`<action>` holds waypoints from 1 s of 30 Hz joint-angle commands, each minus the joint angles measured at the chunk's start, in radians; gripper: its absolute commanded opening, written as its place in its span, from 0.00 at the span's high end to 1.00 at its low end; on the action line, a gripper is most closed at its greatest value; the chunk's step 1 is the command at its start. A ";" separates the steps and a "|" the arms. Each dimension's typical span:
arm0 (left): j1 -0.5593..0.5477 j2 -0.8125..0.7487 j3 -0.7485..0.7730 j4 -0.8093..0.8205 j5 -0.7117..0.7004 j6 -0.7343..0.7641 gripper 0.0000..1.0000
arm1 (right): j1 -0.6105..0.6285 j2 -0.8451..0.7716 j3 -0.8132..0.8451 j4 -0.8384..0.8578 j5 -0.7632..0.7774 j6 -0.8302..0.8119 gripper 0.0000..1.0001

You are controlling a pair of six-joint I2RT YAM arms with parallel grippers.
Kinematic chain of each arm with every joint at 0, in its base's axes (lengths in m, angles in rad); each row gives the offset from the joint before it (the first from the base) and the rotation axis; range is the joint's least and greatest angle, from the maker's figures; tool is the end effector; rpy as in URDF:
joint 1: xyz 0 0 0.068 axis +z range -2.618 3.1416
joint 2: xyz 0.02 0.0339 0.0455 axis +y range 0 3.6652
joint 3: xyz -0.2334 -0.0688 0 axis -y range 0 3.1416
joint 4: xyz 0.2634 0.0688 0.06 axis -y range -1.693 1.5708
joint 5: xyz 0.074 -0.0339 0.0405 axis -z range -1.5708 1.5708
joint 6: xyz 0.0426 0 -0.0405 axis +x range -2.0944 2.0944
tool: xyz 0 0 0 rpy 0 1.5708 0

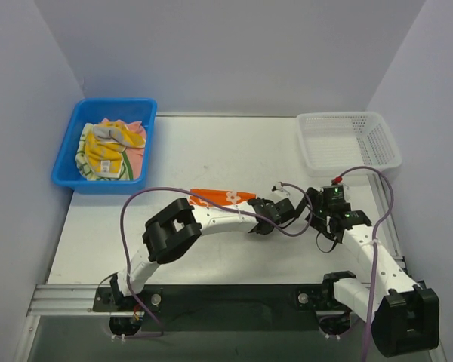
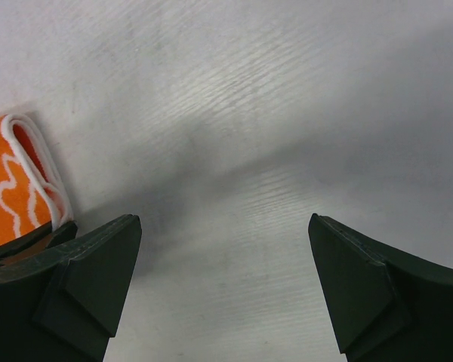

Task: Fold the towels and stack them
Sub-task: Neatly place the folded towel into the bin

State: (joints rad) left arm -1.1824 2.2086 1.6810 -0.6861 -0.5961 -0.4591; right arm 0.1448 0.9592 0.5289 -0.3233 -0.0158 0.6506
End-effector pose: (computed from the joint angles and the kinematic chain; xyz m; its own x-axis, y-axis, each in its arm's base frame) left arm 0.1944 -0.4120 0.1179 -0.6245 0.5580 -0.5465 0.4627 0.8280 0.3166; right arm 0.2329 0.0346 0.1695 -0.6331 0.5197 -0.5737 0.2862 0.8458 0.4503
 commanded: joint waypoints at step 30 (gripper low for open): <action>0.155 -0.394 -0.380 0.330 0.297 0.002 1.00 | 0.217 0.822 -0.033 1.029 -0.566 0.555 0.00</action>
State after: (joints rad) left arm -1.0367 1.8774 1.2911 -0.3985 -0.3107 -0.4595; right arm 0.3382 1.6993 0.5167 0.8051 -0.6514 1.1839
